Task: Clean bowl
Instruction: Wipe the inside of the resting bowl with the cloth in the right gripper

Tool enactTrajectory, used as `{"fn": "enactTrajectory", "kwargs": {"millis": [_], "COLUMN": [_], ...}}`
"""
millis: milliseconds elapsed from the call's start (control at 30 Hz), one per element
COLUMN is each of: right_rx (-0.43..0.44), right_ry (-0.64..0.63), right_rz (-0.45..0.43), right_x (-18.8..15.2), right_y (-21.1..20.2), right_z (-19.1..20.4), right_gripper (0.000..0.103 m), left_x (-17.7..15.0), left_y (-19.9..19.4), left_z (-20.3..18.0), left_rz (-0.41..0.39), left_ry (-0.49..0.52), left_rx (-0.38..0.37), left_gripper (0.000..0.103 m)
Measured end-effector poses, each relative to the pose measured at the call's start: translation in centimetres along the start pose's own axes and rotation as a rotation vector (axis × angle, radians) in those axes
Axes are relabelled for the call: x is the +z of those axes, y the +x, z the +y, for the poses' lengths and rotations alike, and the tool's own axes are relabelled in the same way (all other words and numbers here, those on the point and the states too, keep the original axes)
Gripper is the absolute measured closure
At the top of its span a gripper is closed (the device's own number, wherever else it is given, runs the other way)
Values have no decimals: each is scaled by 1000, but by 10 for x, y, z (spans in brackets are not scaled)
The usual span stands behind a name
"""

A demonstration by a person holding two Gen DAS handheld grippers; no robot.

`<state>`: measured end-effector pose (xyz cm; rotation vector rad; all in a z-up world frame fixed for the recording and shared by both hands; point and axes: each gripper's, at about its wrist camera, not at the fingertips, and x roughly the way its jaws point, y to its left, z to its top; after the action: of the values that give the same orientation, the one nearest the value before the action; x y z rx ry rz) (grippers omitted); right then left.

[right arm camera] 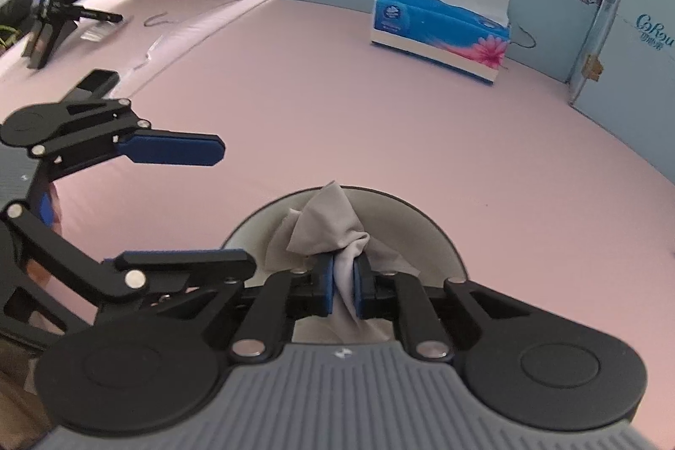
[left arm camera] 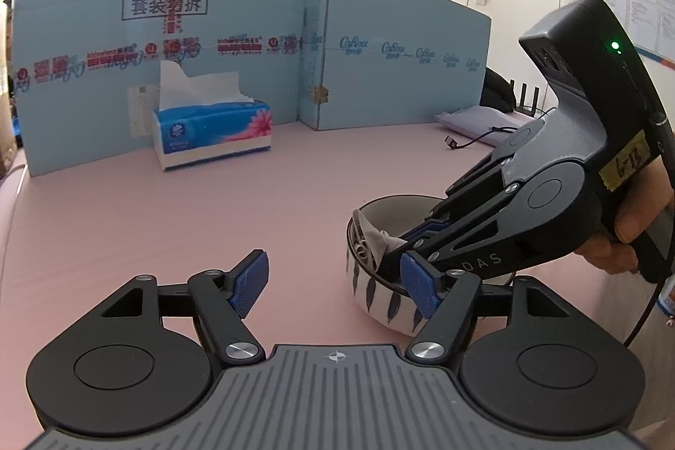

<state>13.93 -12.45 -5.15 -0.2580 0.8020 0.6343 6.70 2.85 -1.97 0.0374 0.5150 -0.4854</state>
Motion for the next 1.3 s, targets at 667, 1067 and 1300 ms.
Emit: {"fn": "enactTrajectory", "kwargs": {"millis": [667,1067,1300], "right_rx": [172,142,-8], "right_ry": [84,-97,-135], "right_rz": [-64,17,66], "right_x": [-4,-6,-4], "right_y": [-17,-29,-15], "right_z": [-5,10,6], "right_gripper": [90,90,93], "left_x": [2,2,0], "left_y": [-6,-8,-8], "left_z": [21,17,15], "left_rz": [14,8,2], "left_ry": [-83,-69,-64], "left_rx": [82,68,57], "left_gripper": [22,21,20]}}
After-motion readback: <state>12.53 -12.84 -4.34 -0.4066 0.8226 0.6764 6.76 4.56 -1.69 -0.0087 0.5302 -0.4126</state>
